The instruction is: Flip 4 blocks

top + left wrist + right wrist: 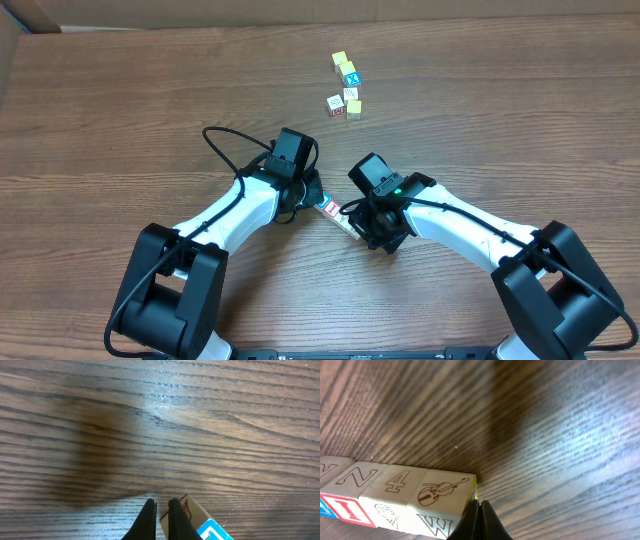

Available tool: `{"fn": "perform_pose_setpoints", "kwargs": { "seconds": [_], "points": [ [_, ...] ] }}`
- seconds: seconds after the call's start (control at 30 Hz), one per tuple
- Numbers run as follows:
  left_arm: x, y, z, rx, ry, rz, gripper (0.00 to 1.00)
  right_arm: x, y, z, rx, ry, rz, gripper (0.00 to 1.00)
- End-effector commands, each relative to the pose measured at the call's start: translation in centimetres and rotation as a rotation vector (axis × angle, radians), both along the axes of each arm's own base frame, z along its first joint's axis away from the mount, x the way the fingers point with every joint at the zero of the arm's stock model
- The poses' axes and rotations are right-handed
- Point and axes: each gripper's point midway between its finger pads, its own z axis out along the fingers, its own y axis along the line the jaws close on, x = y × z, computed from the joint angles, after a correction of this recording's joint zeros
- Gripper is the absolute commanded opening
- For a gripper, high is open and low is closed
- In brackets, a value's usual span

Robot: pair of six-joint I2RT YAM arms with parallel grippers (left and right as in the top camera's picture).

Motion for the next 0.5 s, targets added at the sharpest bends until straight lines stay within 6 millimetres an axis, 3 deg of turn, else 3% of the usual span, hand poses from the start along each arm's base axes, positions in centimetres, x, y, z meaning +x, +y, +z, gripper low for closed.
{"fn": "perform_pose_setpoints", "kwargs": {
  "seconds": [0.0, 0.33, 0.47],
  "points": [
    [-1.5, -1.9, -0.8, -0.068, 0.067, -0.046, 0.04, 0.1, 1.8, 0.7, 0.075, 0.028, -0.063, 0.04],
    [-0.8, -2.7, -0.4, -0.096, 0.031, -0.08, 0.04, 0.0, 2.3, 0.8, 0.092, 0.062, -0.161, 0.04],
    [-0.7, -2.7, -0.4, -0.099, 0.025, -0.081, 0.04, -0.2, 3.5, 1.0, 0.114, 0.056, -0.178, 0.04]
  ]
}}
